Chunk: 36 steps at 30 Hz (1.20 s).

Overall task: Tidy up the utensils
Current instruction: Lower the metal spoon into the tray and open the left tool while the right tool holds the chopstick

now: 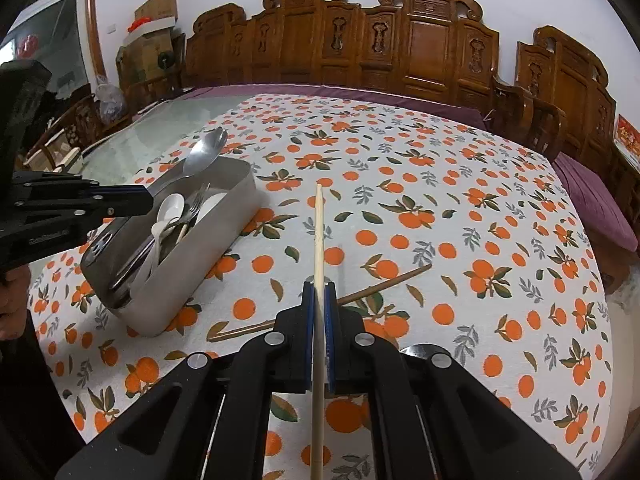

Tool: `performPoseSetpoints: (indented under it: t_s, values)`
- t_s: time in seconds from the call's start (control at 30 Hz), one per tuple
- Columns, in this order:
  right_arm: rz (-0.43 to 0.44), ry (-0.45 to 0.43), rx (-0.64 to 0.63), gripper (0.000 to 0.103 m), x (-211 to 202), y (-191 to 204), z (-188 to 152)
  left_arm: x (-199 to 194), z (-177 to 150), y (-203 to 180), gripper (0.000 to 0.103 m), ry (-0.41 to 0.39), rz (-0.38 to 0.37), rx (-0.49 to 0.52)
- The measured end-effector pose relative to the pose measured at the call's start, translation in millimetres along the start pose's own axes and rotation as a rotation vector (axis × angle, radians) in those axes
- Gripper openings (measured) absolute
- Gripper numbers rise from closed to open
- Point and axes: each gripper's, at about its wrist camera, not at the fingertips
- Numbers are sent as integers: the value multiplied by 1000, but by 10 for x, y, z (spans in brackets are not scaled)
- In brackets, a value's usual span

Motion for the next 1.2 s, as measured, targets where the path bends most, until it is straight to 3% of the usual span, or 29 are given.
performPoseSetpoints:
  t_s: [0.5,0.93,1.03,1.1,1.2]
  values:
    - [-2,25,-21,6,86,104,-57,368,-307,389,6,72,28,-79]
    - [45,-9,6,6,-21,302,56,409,-278,453,7,78,23,-96]
    - [50,-16,9,6,-41,370,111,346,-245,478,11,62,24,-97]
    - [55,-20,10,6,-43,418,137,293,-223,494,19,47,27,-94]
    - [60,-21,11,6,-39,502,164,200,-182,546,19,23,33,-90]
Point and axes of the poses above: each gripper's, at about its wrist camera, not at the fingertips, and x roughly the way its jaws point, y to its left, z to its top, and after that the axes turned 13 degrees about -y, right-handed
